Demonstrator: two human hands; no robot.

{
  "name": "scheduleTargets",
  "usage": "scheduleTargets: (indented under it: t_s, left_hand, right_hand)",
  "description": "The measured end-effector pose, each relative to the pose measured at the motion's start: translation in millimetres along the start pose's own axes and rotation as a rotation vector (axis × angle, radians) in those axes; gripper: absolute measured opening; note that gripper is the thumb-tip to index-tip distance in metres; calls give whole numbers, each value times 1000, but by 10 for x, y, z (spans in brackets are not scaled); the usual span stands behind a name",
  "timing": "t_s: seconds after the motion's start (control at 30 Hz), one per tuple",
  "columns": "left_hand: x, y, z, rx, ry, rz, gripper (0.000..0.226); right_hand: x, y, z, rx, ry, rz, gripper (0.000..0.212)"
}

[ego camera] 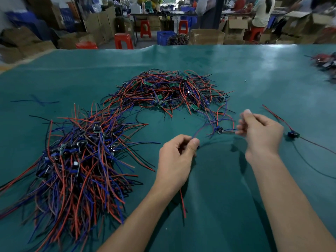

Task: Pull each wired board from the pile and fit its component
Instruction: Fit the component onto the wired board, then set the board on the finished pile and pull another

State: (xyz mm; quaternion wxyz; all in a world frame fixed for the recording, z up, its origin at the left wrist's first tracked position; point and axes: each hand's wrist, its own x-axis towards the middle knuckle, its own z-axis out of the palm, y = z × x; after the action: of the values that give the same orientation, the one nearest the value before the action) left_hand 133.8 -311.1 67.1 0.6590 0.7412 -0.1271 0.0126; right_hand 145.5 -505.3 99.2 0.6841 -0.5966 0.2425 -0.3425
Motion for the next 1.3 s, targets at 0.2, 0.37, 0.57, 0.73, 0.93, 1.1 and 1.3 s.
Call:
scheduleTargets:
  t_s: [0.2,0.37,0.57,0.73,0.93,1.1,1.3]
  left_hand:
    - [35,-53,-44,18,89,10,24]
    - [37,-38,-48,25,125,15,12]
    - [-13,1,-6,42,25,15,14]
    - [-37,-3,19,222,-28,90,13]
    - [-32,20,11,173,30,47,15]
    - [-25,64,3,175,71,38,11]
    - [-21,68,4,171,77,3,10]
  right_hand:
    - [-375,44,223,-293,-771,-17,15]
    - [-421,57,247,-230,-764,-138,11]
    - [-351,-378,260,28,-393,-335,7]
    - [-588,-1161,716,143,-550,-386,17]
    - [-742,-1225,1389,-768,-1150,-381,49]
    - [88,-706,790,-1508,-739,-446,21]
    - [261,-224,184,-1455,-605,-267,26]
